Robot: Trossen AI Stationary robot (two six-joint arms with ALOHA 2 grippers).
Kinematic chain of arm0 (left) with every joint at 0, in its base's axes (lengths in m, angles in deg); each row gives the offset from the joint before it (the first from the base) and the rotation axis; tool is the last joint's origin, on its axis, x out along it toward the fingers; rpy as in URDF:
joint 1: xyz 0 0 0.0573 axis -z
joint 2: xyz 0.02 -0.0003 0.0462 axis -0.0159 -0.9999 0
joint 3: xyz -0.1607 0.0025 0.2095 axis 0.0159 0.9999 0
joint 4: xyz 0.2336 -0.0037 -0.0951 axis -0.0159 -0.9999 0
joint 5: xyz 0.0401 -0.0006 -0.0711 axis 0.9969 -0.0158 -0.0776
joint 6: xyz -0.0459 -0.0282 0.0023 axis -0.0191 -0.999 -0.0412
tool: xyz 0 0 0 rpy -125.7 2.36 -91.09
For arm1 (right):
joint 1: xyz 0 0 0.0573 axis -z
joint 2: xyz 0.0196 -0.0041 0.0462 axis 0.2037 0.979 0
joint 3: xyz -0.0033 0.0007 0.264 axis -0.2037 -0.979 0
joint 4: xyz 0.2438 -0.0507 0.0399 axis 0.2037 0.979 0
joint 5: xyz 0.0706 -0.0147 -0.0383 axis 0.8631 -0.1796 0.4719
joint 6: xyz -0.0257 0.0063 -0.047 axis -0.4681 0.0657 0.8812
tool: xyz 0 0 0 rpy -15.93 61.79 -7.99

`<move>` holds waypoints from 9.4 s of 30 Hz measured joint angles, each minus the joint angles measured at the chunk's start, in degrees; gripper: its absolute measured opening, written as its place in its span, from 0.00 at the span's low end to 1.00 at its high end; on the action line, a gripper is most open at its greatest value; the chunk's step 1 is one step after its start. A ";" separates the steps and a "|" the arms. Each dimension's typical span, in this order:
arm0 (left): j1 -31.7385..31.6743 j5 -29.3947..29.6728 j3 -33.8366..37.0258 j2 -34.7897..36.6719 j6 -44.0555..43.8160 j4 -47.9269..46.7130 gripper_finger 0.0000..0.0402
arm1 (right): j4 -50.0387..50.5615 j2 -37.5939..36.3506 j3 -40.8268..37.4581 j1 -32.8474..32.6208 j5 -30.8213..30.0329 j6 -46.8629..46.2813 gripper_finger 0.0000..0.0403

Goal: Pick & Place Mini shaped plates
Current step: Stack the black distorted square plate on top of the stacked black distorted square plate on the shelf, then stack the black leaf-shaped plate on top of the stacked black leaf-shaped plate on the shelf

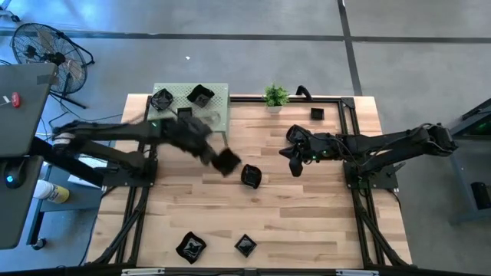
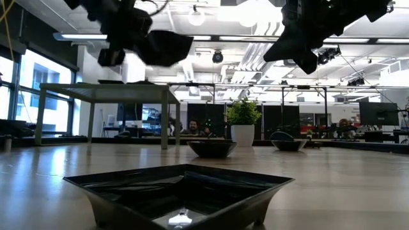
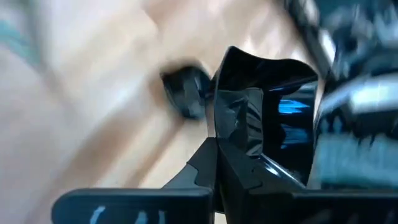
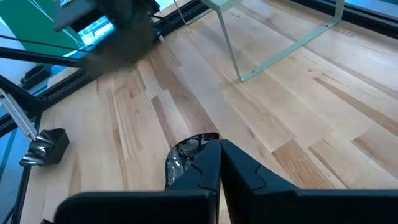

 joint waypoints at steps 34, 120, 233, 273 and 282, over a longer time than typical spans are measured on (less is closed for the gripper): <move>-54.10 -8.12 -33.74 -18.36 36.92 -34.21 0.00 | -0.05 0.02 0.02 0.00 -0.23 0.48 0.00; 0.76 11.96 -2.87 -8.69 23.07 34.14 0.00 | -13.77 -5.14 -31.19 33.75 4.75 -31.62 0.31; 1.48 6.25 -2.90 -5.55 28.59 23.40 0.00 | -5.62 6.92 -5.67 14.83 7.10 -13.12 0.03; 11.25 20.37 -6.02 -10.22 17.94 8.04 0.22 | 10.89 33.92 33.66 -0.66 3.62 4.79 0.03; 11.24 21.65 -5.99 -10.97 16.40 8.32 0.22 | 8.92 33.92 33.66 -0.66 4.85 6.03 0.03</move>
